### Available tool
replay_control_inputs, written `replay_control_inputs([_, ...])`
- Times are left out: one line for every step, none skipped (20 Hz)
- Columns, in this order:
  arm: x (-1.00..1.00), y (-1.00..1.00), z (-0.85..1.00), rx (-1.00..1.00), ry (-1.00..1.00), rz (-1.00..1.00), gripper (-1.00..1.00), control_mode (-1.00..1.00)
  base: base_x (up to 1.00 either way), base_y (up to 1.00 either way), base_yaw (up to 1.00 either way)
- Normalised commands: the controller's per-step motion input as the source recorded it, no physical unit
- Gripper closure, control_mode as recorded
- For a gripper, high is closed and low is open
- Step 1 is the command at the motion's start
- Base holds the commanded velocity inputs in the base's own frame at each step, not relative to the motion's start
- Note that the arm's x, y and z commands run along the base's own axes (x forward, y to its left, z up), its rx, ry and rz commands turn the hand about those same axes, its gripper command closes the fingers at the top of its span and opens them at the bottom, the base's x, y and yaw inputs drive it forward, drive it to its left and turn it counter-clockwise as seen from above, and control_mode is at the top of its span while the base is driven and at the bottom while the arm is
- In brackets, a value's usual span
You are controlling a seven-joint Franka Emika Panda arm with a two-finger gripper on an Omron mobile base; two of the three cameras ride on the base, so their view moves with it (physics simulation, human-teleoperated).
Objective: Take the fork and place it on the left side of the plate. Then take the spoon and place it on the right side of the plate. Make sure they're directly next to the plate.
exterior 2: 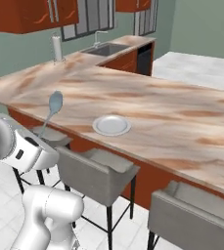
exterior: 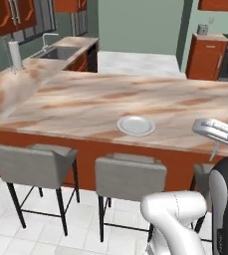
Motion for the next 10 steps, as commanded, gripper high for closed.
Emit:
replay_control_inputs([0.0,0.0,0.0,0.0,0.0,0.0,1.0,1.0,0.71,0.77,-0.37])
replay_control_inputs([0.0,0.0,0.0,0.0,0.0,0.0,1.0,1.0,0.73,0.72,-0.37])
replay_control_inputs([0.0,0.0,0.0,0.0,0.0,0.0,1.0,1.0,0.74,0.7,-0.38])
replay_control_inputs([0.0,0.0,0.0,0.0,0.0,0.0,1.0,1.0,0.8,0.63,-0.39])
replay_control_inputs([0.0,0.0,0.0,0.0,0.0,0.0,1.0,1.0,0.82,0.56,-0.4])
replay_control_inputs([0.0,0.0,0.0,0.0,0.0,0.0,1.0,1.0,0.84,0.54,-0.4])
replay_control_inputs([0.0,0.0,0.0,0.0,0.0,0.0,1.0,1.0,0.87,0.5,-0.4])
replay_control_inputs([0.0,0.0,0.0,0.0,0.0,0.0,1.0,1.0,0.87,0.44,-0.39])
replay_control_inputs([0.0,0.0,0.0,0.0,0.0,0.0,1.0,1.0,0.89,0.36,-0.37])
replay_control_inputs([0.0,0.0,0.0,0.0,0.0,0.0,1.0,1.0,0.91,0.26,-0.35])
